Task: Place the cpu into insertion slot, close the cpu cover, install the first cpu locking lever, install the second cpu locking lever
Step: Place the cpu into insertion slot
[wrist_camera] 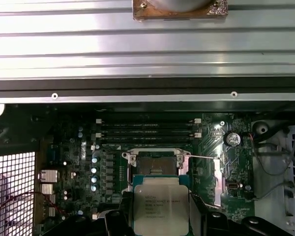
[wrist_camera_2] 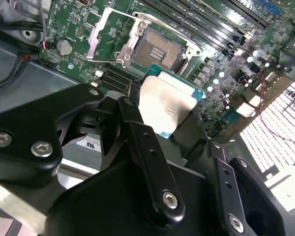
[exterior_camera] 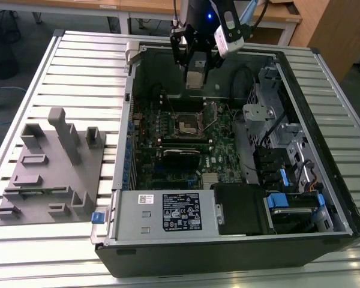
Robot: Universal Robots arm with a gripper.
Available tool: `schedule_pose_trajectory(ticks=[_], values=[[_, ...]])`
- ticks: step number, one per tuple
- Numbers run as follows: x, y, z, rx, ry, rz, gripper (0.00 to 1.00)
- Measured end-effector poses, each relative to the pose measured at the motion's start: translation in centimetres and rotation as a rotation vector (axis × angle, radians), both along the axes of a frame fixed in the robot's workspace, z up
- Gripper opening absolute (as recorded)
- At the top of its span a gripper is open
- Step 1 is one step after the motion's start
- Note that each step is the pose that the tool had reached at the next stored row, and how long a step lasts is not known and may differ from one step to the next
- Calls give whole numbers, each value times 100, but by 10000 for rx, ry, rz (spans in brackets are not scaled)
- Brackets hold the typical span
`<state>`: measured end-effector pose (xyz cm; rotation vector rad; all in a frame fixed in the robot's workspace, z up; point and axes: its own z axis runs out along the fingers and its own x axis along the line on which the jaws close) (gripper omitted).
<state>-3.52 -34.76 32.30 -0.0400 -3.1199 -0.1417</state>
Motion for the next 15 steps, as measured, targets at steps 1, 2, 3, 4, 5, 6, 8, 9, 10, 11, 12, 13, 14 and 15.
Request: schedule_pose_trajectory(ticks=[1, 2, 3, 4, 5, 6, 8, 9, 10, 11, 12, 13, 14, 15], values=[[0, -2, -18, 0, 0, 0, 54], [0, -4, -36, 0, 0, -1, 54], [0, -6, -55, -1, 1, 0, 54], [0, -7, -72, 0, 0, 0, 54], [0, -8, -88, 1, 0, 0, 54], [0, -8, -103, 0, 0, 0, 54], [0, -9, -135, -1, 1, 0, 54], [0, -9, -149, -1, 0, 0, 54], [0, -9, -162, 0, 0, 0, 54], [0, -9, -173, 0, 0, 0, 54], [0, -9, -180, 0, 0, 0, 54], [0, -9, -180, -2, 1, 0, 54], [0, -10, -180, -2, 1, 0, 54], [0, -10, -180, -3, 1, 0, 54]])
